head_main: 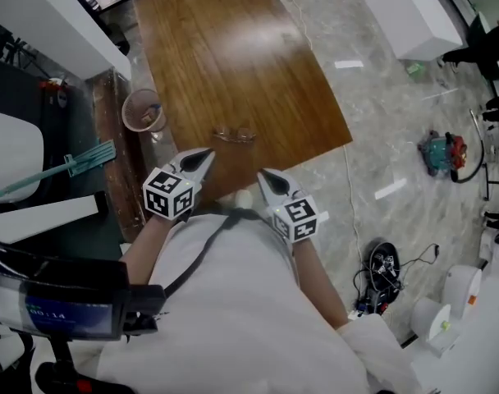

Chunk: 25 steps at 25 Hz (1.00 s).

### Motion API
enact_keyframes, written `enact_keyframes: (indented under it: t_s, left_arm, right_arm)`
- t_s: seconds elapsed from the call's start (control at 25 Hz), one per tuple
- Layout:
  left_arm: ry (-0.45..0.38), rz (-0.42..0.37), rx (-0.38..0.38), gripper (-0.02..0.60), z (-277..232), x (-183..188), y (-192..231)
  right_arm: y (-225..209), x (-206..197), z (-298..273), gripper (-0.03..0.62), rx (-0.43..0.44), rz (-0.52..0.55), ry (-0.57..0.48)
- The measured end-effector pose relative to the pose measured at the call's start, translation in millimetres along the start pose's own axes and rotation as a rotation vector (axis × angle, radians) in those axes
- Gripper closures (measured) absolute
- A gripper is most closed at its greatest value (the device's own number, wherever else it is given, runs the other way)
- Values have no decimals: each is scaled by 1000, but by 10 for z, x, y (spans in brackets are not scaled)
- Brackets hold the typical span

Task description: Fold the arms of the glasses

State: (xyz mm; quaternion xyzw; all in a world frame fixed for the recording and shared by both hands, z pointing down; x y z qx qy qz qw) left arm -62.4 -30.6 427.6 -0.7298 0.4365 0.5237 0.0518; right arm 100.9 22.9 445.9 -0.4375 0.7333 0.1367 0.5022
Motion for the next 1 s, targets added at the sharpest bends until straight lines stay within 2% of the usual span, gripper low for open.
enact_keyframes:
  t_s: [0.4,1.0]
  left_arm:
    - [-22,-1,11,577,-6,-13,-112]
    - [-4,8,26,577,-87,-38,-38]
  right_arm:
    - [3,64,23,586,32,45,-8]
    - [-63,95,-65,586,58,30,-7]
Point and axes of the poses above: the fingertips, and each gripper's own axes: z backward along the fingers, y to its left, x out of its top, the point moved 4 cm from there along z, backward along the fingers, and after that the axes turned 1 degree about z, right-handed, at the moved point
